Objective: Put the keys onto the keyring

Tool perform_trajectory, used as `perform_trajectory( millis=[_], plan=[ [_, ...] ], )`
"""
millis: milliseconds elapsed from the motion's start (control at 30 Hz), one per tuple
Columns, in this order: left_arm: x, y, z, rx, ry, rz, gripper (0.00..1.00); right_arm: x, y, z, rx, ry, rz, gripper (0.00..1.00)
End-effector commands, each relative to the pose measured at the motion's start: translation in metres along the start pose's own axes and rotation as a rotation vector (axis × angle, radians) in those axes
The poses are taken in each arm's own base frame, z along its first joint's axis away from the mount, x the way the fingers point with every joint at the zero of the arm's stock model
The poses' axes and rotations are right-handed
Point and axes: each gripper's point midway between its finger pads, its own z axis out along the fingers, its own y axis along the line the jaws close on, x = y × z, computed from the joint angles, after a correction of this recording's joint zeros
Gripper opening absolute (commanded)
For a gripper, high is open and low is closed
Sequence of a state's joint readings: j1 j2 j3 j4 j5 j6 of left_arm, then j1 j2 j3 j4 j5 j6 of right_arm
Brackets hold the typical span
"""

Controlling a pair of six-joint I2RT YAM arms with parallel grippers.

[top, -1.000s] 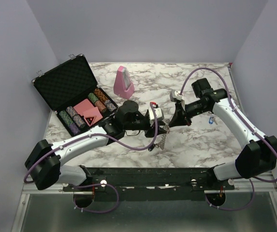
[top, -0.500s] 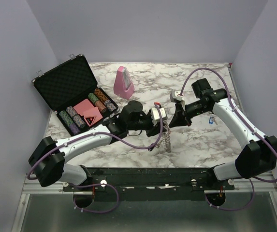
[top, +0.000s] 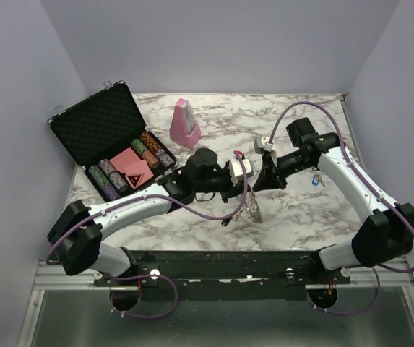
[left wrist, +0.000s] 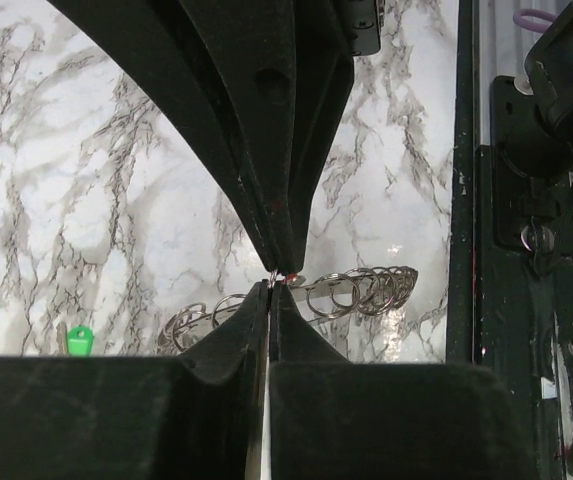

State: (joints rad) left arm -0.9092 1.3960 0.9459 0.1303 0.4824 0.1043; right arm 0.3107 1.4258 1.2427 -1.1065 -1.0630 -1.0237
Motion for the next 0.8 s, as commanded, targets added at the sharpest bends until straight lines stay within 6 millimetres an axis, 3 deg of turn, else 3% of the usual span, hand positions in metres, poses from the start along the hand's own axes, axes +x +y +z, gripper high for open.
perform_trajectory(
  millis=[0,200,267,367,767],
  plan=[
    [-0.011,-0.001,0.003,0.009,-0.016,0.008,0.00,-0.011,0.005,-0.001,-0.021,-0.027,-0.028,0.00],
    [-0.008,-0.001,0.001,-0.012,-0.005,-0.017,0.00,-0.016,0.007,0.000,-0.032,-0.051,-0.030,0.05],
    [-0.010,0.000,-0.005,-0.039,-0.048,-0.021,0.00,-0.019,0.010,0.001,-0.047,-0.071,-0.025,0.25],
    [-0.016,-0.003,-0.016,-0.068,-0.159,-0.008,0.00,-0.025,0.015,0.001,-0.067,-0.107,-0.019,0.38],
    [-0.071,-0.018,-0.068,-0.101,-0.720,-0.011,0.00,-0.038,0.030,0.007,-0.159,-0.242,-0.017,0.42]
  ],
)
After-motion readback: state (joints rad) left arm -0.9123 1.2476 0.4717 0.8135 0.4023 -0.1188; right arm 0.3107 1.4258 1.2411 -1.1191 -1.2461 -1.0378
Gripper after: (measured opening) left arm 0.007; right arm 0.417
